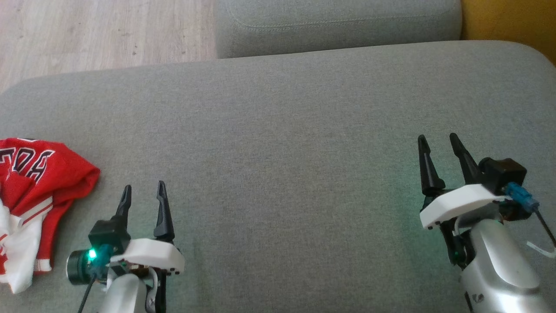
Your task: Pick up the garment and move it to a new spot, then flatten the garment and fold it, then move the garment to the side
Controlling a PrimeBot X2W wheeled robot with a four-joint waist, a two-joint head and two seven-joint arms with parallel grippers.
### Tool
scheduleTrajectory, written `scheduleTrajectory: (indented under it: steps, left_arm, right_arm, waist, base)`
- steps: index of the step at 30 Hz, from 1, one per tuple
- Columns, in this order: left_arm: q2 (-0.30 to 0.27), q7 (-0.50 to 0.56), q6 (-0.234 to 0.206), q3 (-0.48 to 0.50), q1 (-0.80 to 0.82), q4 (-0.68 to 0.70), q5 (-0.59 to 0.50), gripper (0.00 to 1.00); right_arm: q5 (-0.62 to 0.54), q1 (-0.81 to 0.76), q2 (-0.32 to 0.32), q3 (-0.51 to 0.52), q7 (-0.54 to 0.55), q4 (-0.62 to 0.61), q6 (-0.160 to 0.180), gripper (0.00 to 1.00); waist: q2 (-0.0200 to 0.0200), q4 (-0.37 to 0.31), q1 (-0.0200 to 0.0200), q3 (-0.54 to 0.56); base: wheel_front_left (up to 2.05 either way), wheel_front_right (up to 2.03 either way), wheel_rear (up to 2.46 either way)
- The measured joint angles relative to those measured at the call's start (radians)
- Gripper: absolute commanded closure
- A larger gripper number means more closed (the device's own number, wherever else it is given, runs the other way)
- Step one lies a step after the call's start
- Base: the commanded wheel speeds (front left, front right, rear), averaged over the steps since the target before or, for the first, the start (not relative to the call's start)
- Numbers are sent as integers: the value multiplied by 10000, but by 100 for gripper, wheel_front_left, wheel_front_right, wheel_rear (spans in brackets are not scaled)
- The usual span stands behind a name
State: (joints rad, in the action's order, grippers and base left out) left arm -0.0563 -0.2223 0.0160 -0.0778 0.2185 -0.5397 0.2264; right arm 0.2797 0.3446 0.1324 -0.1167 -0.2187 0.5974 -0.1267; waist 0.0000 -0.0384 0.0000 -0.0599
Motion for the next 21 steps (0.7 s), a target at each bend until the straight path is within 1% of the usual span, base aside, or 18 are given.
scheduleTrajectory:
  steps: [6, 9, 15, 21]
  left_arm:
    - [46, -180, -163, 169, 1, -73, -709, 0]
    - [56, -270, -163, 196, 2, -119, -1043, 0]
    - [84, -270, -165, 393, 1, -132, -1087, 0]
    - [115, -270, -259, 625, -35, -109, -915, 0]
  right_arm:
    - [-821, 14, -8, -13, -211, 288, 0, 0]
    - [-1170, 28, -23, -10, -293, 426, 0, 0]
    - [-1229, 30, -44, 98, -293, 575, 0, 0]
    - [-1227, 6, -211, 489, -293, 604, 0, 0]
  waist:
    - [0, 5, 0, 24]
    - [0, 9, 0, 19]
    - [0, 14, 0, -11]
    - [0, -26, 0, 27]
  base:
    - [0, 0, 0]
    - [0, 0, 0]
    - [0, 0, 0]
    - [0, 0, 0]
